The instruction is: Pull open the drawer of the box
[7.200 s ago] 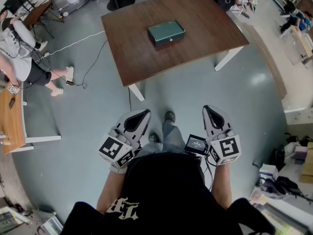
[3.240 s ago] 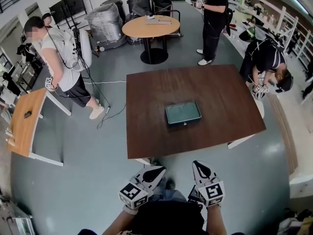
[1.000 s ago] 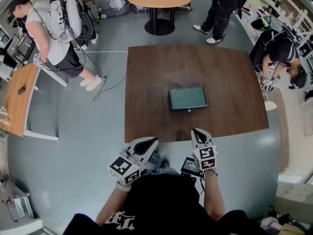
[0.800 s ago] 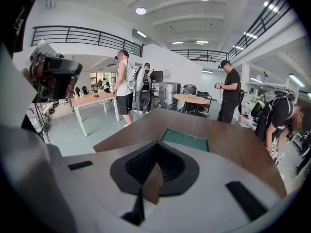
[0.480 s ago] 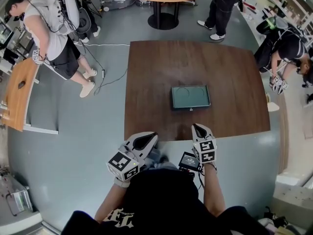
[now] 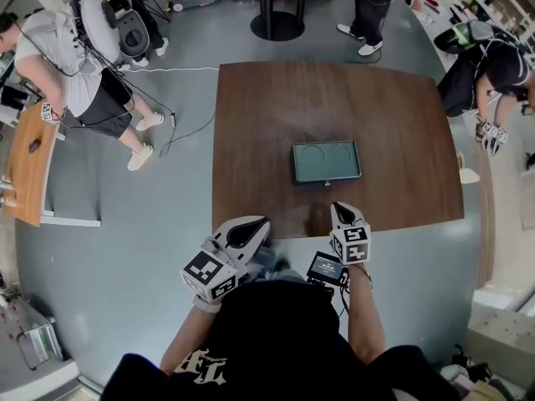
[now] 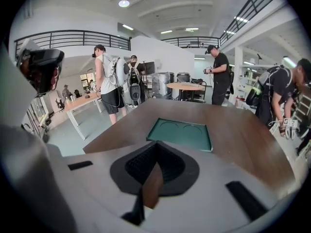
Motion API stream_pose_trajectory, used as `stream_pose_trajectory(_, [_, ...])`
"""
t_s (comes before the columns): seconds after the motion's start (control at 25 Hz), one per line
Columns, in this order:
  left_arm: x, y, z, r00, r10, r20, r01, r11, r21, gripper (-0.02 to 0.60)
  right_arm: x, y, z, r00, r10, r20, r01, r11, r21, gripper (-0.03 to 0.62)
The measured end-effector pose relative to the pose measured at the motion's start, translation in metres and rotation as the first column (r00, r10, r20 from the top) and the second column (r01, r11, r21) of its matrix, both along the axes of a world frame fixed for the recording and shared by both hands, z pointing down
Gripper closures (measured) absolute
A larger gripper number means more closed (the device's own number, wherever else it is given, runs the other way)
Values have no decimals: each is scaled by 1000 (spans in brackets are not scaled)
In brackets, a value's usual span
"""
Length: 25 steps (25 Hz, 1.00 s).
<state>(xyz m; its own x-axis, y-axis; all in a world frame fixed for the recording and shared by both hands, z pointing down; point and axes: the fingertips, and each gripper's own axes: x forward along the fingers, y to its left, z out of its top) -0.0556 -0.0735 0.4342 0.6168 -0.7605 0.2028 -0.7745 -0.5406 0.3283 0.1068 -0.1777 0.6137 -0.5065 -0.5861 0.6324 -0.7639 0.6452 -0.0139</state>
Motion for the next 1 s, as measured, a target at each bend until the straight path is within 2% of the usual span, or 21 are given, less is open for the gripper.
stream_pose_trajectory(0.44, [-12,-34,3,992,121,-32,-120,993,15,575,-3,-26,27,991,135,13,-134,989,-66,606])
stream_pose_trajectory(0.6, [-18,-49,0,983,177,-41,-176,984,34,575,-7,-32,43,988,151,-24,-153,984,-87,606])
stream_pose_trajectory(1.0, [-33,-77,-5,965,256,-54,-253,966,52,575,-9,-47,75,974,214,-74,-223,966,-134,606])
